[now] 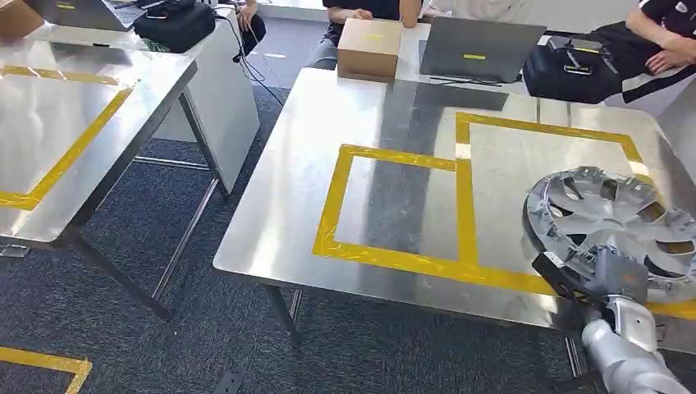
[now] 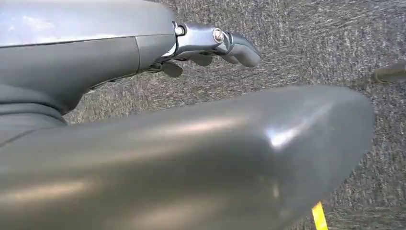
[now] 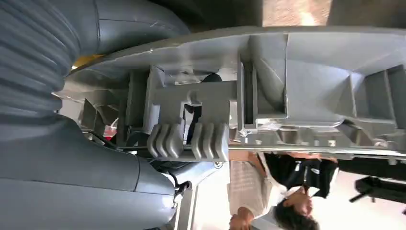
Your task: Take the parts from the cabinet and place them on the table.
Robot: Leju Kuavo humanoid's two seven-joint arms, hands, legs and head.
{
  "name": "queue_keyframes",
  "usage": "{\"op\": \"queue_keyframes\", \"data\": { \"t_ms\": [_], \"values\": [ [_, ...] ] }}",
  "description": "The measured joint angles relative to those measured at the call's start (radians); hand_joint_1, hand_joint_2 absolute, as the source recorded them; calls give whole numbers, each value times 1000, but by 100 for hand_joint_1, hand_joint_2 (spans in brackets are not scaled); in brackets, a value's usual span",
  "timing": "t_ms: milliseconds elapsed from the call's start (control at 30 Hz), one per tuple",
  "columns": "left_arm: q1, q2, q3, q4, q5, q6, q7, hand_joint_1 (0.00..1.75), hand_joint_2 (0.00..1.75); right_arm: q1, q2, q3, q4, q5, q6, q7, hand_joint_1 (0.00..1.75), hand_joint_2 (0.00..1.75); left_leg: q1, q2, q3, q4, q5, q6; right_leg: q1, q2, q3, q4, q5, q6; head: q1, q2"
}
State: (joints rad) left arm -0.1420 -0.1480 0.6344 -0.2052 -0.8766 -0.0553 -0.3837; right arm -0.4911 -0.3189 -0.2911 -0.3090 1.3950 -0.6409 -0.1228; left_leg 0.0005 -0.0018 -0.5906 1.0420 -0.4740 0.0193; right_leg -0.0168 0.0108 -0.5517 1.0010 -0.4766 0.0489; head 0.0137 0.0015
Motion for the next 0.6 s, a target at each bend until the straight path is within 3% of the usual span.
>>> {"op": "queue_keyframes", "data": {
  "t_ms": [233, 500, 533, 600],
  "values": [
    [4, -1, 0, 0, 14, 25, -72, 0, 0, -24, 22, 30, 1, 42, 12, 14, 175, 175, 2, 0, 3, 0, 1, -2, 1, 0, 1, 1, 0, -1, 0, 0],
    [11, -1, 0, 0, 15, 24, -83, 0, 0, -31, 32, 42, 2, 44, 12, 14, 175, 175, 2, 0, 2, 0, 1, -2, 1, 0, 2, 2, 0, -1, 0, 0],
    [12, -1, 0, 0, 15, 24, -83, 0, 175, -32, 33, 42, 2, 44, 12, 14, 0, 175, 2, 0, 2, 0, 1, -2, 1, 0, 2, 2, 0, -1, 0, 0],
    [12, -1, 0, 0, 15, 27, -84, 0, 175, -32, 34, 43, 2, 44, 13, 12, 0, 175, 2, 0, 2, 0, 1, -2, 1, 0, 2, 2, 0, -1, 0, 0]
  ]
}}
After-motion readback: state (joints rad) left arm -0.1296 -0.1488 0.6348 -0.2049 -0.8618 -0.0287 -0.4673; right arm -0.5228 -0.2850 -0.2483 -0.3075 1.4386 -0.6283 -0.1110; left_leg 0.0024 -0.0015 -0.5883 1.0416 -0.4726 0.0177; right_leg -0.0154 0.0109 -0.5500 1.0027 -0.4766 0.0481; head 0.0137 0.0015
